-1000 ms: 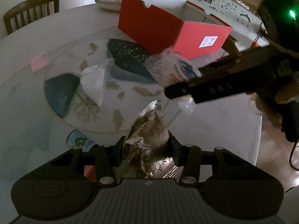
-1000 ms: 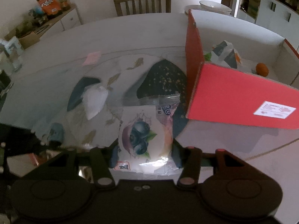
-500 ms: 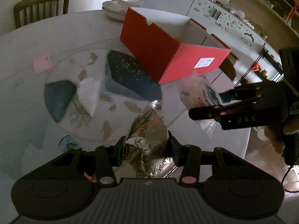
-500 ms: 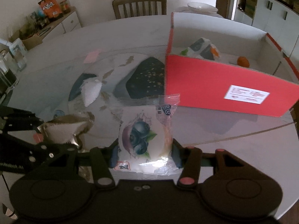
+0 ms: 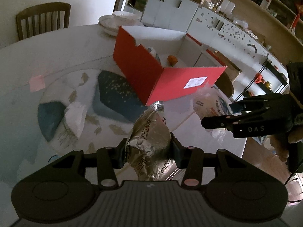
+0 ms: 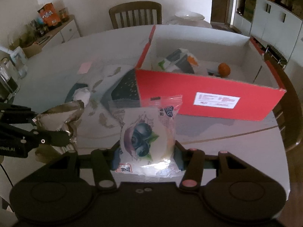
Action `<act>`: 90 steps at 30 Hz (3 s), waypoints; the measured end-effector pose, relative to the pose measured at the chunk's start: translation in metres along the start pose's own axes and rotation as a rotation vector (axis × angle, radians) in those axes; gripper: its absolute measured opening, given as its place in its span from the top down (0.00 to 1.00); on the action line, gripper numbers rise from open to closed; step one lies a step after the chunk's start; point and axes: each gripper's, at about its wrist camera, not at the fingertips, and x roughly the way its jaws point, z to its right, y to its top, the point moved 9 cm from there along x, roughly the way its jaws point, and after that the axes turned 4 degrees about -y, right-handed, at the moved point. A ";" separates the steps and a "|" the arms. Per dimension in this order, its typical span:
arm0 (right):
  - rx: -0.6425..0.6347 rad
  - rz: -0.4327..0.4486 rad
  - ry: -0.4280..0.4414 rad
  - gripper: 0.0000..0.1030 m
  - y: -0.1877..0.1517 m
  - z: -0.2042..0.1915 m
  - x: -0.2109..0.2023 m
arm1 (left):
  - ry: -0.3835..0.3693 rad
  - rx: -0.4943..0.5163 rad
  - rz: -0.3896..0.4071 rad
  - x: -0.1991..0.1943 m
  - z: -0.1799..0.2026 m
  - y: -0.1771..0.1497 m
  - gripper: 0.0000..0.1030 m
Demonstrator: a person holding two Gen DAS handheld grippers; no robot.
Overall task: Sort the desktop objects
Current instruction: 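Lift the foil pouch and bread bag with both tools and carry them into the red box, then open the left tool releasing the foil pouch while the right tool releases the bread bag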
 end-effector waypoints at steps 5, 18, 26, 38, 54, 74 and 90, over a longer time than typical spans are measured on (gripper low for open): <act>0.002 0.009 0.021 0.48 0.005 0.019 -0.010 | -0.002 0.008 0.023 0.003 0.015 0.015 0.55; 0.008 0.033 0.022 0.48 0.022 0.080 -0.025 | 0.001 0.032 0.056 0.028 0.058 0.061 0.55; -0.004 0.052 0.027 0.48 0.041 0.111 -0.027 | 0.006 0.058 0.074 0.045 0.079 0.095 0.55; -0.029 0.103 0.021 0.48 0.083 0.147 -0.016 | 0.030 0.100 0.103 0.077 0.095 0.160 0.55; -0.076 0.070 -0.017 0.48 0.118 0.176 0.030 | 0.079 0.093 0.003 0.152 0.077 0.206 0.55; -0.254 -0.080 -0.024 0.48 0.118 0.168 0.104 | 0.170 0.197 -0.162 0.231 0.059 0.210 0.55; -0.369 -0.134 0.012 0.48 0.112 0.155 0.119 | 0.216 0.212 -0.261 0.255 0.050 0.204 0.55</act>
